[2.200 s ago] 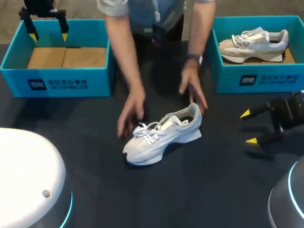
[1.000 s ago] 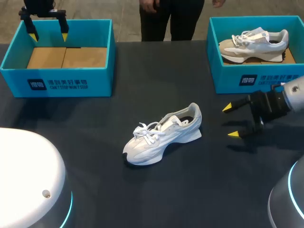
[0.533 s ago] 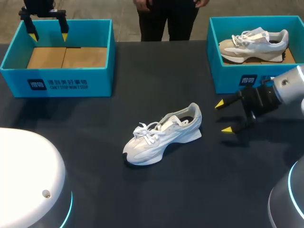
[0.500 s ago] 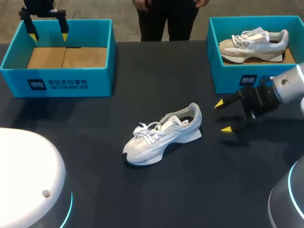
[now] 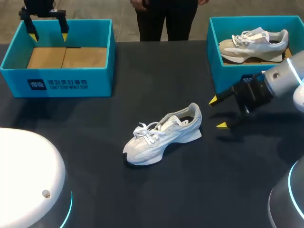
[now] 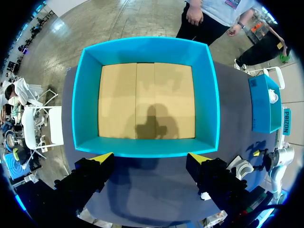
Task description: Take the shoe out of the shoebox, open the shoe tongue, remove and reinsert the insole, then place the shoe into the shoebox
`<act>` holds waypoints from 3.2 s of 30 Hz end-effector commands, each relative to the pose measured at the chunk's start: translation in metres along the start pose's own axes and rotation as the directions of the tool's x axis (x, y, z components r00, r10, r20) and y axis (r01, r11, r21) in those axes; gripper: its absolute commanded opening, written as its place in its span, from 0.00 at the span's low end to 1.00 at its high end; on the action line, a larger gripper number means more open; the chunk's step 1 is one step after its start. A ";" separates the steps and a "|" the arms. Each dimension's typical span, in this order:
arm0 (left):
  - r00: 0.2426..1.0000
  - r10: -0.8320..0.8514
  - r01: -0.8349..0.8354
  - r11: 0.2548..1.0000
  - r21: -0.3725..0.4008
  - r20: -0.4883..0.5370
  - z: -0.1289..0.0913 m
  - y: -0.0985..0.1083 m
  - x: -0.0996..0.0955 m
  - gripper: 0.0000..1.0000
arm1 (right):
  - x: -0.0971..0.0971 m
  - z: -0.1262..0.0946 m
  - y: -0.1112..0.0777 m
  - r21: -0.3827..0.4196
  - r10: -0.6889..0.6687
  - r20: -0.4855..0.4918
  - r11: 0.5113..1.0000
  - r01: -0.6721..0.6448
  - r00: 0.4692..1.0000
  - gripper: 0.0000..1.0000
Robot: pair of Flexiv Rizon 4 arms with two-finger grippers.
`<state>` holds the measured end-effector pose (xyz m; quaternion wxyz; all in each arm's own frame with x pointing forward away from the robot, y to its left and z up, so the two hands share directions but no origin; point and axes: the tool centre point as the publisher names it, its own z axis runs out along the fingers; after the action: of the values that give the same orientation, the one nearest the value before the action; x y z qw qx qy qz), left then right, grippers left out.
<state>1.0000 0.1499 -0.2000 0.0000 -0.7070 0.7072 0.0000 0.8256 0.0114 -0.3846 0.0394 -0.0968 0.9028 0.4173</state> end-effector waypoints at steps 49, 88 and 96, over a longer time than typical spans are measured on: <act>1.000 0.000 0.000 1.000 0.000 0.000 0.000 0.000 0.000 1.00 | -0.005 0.062 0.017 -0.016 -0.080 -0.220 0.997 0.078 0.972 1.00; 1.000 0.000 0.000 1.000 0.000 0.000 0.000 0.000 0.000 1.00 | 0.001 0.094 0.040 -0.027 -0.102 -0.306 0.995 0.098 0.947 0.78; 1.000 0.000 0.000 1.000 0.000 0.000 0.000 0.000 0.000 1.00 | 0.012 0.088 0.037 -0.017 -0.079 -0.294 0.997 0.077 0.953 0.00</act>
<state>1.0000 0.1499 -0.2000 0.0000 -0.7070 0.7072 0.0000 0.8111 0.1023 -0.4153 -0.0840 -0.1967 0.8905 0.4015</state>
